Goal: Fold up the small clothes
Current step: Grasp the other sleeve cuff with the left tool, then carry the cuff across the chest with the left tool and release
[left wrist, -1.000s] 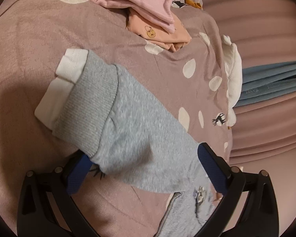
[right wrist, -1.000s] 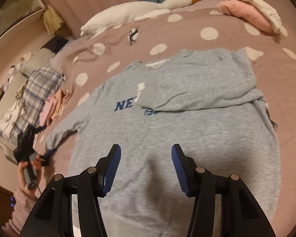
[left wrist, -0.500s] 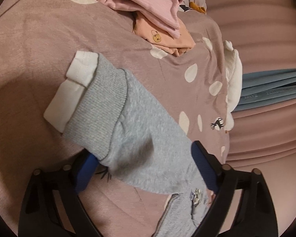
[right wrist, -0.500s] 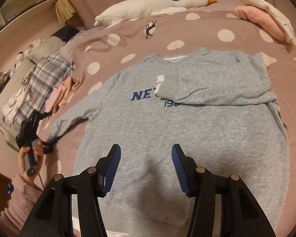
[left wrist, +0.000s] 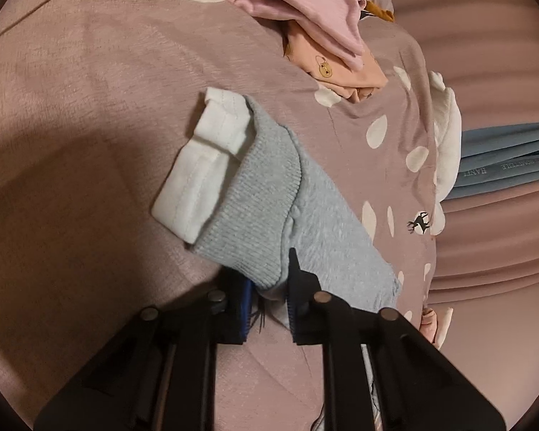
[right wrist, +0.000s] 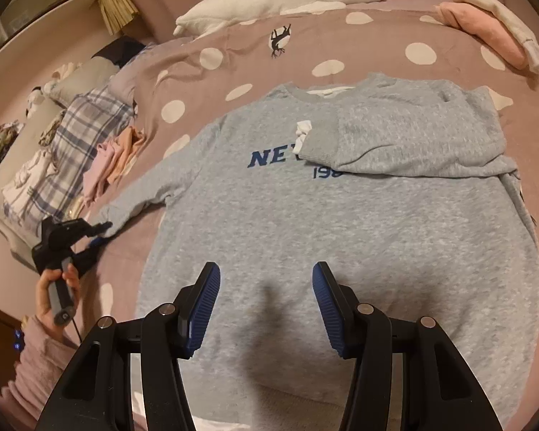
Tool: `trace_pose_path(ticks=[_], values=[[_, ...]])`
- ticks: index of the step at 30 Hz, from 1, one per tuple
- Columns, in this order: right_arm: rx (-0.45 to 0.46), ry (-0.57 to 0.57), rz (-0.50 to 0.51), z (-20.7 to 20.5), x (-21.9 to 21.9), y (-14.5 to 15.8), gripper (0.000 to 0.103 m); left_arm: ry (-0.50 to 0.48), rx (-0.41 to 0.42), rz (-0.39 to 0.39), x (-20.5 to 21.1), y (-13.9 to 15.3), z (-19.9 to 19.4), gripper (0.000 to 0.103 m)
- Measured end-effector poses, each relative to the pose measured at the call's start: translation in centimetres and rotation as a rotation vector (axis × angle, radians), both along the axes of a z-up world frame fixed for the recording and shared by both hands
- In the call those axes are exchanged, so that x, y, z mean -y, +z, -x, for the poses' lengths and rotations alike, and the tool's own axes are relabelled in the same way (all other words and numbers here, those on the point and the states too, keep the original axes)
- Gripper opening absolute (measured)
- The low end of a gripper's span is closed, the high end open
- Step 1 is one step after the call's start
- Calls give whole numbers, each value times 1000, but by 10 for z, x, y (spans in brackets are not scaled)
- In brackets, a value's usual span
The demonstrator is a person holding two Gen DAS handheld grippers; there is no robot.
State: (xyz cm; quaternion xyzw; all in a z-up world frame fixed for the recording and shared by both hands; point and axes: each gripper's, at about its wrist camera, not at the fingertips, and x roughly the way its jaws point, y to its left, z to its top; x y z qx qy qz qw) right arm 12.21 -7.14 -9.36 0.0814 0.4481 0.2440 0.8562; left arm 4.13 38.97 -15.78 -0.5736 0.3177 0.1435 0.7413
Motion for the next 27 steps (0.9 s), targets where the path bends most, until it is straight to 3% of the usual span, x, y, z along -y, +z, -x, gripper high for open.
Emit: trace_pose_path(ticks=[5, 9, 19, 27], values=[[-10, 3, 14, 1, -4, -2, 53, 8, -28, -19, 3, 7, -1, 15], [-3, 10, 19, 2, -6, 0, 53, -11, -63, -88, 11, 22, -6, 14], [-10, 9, 15, 0, -5, -1, 53, -103, -14, -267, 32, 66, -15, 14], [-17, 24, 12, 2, -10, -2, 53, -177, 22, -352, 57, 92, -23, 14]])
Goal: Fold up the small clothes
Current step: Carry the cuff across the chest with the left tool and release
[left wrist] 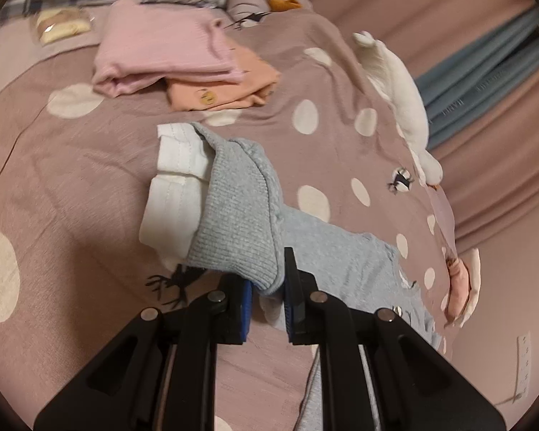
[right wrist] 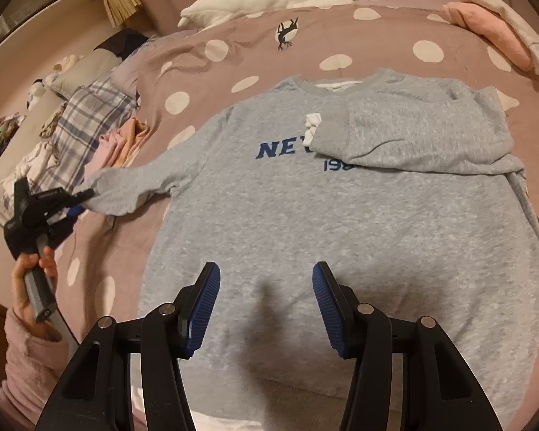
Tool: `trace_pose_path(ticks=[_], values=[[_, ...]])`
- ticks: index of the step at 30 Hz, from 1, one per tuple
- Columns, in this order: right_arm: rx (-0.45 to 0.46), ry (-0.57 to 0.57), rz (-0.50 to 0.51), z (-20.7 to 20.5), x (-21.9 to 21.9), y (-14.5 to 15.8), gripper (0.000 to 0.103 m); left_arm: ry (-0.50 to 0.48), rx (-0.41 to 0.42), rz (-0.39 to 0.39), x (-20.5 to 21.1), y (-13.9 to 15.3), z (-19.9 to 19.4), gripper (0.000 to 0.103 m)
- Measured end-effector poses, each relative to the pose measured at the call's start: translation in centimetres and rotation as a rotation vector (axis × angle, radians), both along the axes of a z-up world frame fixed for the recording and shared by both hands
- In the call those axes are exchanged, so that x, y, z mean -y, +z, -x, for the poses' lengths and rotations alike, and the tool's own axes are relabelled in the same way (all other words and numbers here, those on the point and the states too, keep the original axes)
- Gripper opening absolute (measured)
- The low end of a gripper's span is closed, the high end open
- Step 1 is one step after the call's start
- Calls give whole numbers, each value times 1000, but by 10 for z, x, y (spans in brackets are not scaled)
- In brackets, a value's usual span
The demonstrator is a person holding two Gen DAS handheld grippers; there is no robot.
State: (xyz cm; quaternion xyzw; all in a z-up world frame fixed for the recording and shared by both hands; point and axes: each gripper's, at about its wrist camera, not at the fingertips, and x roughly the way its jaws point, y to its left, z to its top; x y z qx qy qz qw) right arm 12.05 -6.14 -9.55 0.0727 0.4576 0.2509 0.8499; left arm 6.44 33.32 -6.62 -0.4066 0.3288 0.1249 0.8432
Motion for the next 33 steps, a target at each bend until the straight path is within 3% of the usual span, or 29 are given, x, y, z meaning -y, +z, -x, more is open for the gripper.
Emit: trace_pose_path(ticks=[15, 24, 33], values=[[-10, -17, -38, 1, 14, -3, 53, -146, 1, -86, 56, 23, -42, 14], [-12, -79, -66, 3, 42, -4, 53, -286, -10, -170, 123, 33, -82, 14], [-47, -155, -108, 1, 76, -14, 53, -427, -67, -238, 195, 23, -123, 14]])
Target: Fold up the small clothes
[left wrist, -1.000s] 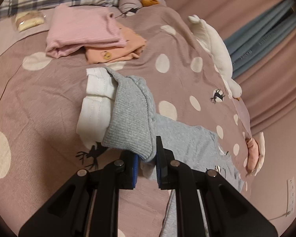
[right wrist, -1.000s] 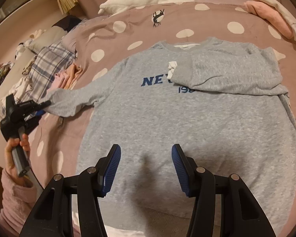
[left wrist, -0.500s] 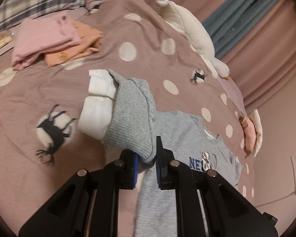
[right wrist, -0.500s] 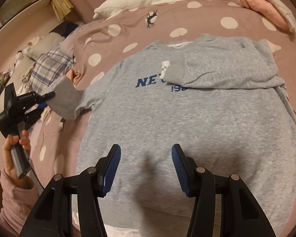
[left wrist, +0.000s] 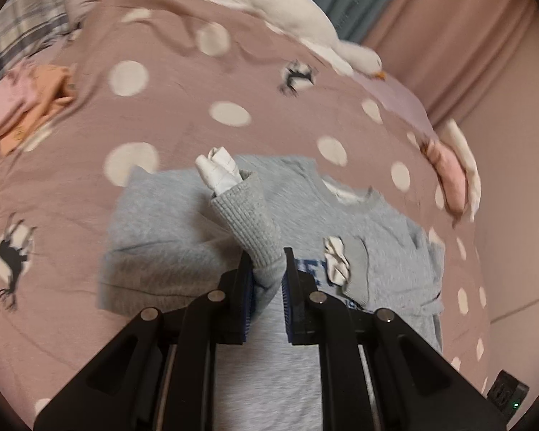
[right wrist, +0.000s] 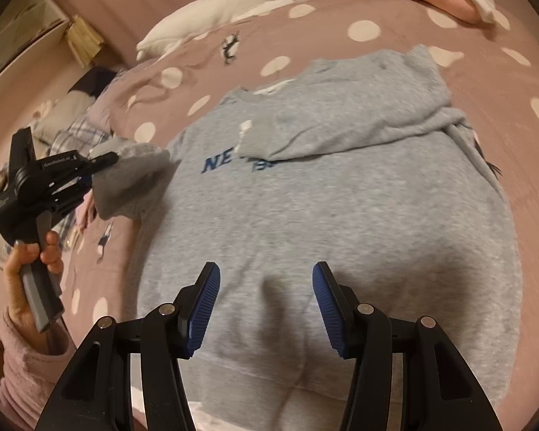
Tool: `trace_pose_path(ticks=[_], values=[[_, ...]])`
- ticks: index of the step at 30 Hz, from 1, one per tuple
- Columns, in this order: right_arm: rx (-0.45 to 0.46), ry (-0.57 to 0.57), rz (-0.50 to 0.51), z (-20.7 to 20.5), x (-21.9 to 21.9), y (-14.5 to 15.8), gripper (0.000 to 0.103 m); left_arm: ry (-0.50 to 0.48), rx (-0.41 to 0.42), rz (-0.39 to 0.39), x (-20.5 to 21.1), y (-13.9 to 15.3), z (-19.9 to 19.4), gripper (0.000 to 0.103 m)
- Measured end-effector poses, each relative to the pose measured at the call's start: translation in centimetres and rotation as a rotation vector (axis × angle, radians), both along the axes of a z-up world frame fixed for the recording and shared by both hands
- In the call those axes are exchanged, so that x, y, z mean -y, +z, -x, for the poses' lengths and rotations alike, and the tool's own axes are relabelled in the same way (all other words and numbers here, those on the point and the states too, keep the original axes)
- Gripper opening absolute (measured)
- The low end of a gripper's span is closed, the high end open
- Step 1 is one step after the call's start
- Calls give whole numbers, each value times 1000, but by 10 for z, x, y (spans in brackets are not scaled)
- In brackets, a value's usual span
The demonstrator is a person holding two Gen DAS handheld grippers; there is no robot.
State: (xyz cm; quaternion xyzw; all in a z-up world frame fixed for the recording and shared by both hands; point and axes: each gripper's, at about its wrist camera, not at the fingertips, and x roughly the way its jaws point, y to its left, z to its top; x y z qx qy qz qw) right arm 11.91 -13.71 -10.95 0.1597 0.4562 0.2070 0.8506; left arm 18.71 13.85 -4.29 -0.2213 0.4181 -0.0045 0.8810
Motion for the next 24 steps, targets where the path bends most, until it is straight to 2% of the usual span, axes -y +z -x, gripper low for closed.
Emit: trace_pose_path(ticks=[2, 3, 4, 5, 6, 7, 9, 12, 16, 20, 22, 24], values=[[0, -14, -10, 0, 6, -2, 53, -26, -23, -2, 14, -8, -9, 17], [-2, -18, -13, 1, 8, -3, 53, -50, -39, 9, 21, -13, -14, 25], [-5, -24, -16, 0, 10, -4, 53, -65, -51, 23, 26, -16, -16, 40], [-9, -30, -20, 0, 12, -5, 53, -78, -63, 37, 29, -19, -19, 52], [-13, -36, -25, 0, 15, -6, 53, -96, -79, 52, 34, -23, -22, 72], [-17, -42, -31, -1, 17, -7, 53, -107, -81, 60, 38, -23, -22, 78], [-23, -52, -44, -1, 22, -9, 53, -141, -85, 71, 43, -24, -24, 80], [-27, -61, -50, -1, 24, -10, 53, -142, -75, 53, 39, -19, -18, 80], [-24, -40, -62, -4, 20, -9, 53, -83, -61, 52, 9, -13, 0, 83], [-57, 27, -117, -21, 2, -10, 55, -16, -52, 67, -24, -14, 31, 84], [-72, 57, -137, -31, -12, -11, 62, 16, -53, 70, -41, -17, 50, 85], [-81, 87, -152, -42, -26, -12, 64, 50, -55, 78, -57, -21, 69, 85]])
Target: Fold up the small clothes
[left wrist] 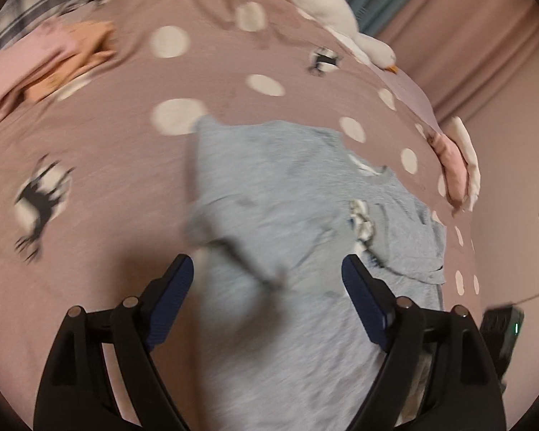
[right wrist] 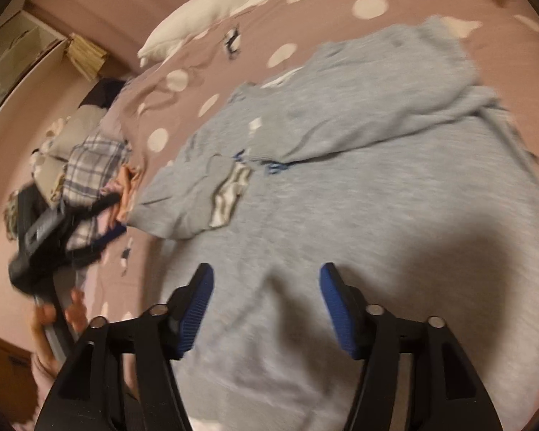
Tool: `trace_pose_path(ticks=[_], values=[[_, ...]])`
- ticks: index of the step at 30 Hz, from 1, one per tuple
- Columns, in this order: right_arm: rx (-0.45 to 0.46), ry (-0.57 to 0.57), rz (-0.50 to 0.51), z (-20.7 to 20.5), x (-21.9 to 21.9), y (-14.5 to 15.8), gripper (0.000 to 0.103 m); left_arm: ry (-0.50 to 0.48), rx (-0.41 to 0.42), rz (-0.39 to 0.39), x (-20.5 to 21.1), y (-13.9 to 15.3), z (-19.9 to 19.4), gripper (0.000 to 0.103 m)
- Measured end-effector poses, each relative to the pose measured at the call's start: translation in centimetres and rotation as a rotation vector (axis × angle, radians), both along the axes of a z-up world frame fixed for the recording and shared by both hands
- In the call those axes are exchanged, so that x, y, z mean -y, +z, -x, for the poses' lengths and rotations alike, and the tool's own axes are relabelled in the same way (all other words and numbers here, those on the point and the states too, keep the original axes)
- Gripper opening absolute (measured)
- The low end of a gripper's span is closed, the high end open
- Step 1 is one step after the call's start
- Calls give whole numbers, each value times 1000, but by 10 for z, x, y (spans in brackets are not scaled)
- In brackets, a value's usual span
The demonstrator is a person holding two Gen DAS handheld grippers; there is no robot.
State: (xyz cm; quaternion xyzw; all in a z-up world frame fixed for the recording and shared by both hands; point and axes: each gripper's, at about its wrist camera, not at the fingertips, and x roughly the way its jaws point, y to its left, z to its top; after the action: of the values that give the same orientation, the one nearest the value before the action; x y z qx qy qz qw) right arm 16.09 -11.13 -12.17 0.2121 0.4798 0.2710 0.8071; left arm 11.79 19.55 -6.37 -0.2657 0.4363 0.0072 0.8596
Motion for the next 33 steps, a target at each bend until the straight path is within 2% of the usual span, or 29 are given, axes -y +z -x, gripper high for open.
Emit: trace_pose_path(ticks=[4, 9, 12, 16, 18, 19, 20, 22, 26, 29, 31, 33], values=[[-28, 27, -1, -32, -33, -5, 64, 47, -9, 12, -26, -7, 35, 85], [-47, 36, 30, -65, -71, -9, 64, 55, -25, -10, -43, -13, 68, 85], [-73, 27, 77, -73, -83, -14, 64, 69, -37, -2, -52, -19, 82, 85], [-52, 3, 113, -72, -90, -12, 64, 87, -65, 38, -59, -34, 90, 85], [-28, 10, 157, -71, -95, -10, 51, 86, -83, 52, -58, -41, 91, 85], [-17, 22, 178, -70, -98, -8, 34, 84, -93, 61, -58, -44, 90, 85], [0, 31, 204, -69, -101, -6, 26, 81, -98, 69, -58, -46, 89, 85], [34, 53, 238, -70, -104, -1, 16, 74, -102, 78, -56, -48, 88, 85], [158, 100, 341, -77, -111, 26, 13, 52, -102, 68, -51, -47, 85, 85], [273, 76, 434, -90, -104, 56, 12, 42, -107, 58, -49, -49, 84, 85], [316, 53, 470, -100, -97, 67, 12, 40, -116, 53, -47, -51, 83, 85], [315, 38, 482, -113, -89, 72, 12, 38, -124, 56, -45, -53, 81, 85]])
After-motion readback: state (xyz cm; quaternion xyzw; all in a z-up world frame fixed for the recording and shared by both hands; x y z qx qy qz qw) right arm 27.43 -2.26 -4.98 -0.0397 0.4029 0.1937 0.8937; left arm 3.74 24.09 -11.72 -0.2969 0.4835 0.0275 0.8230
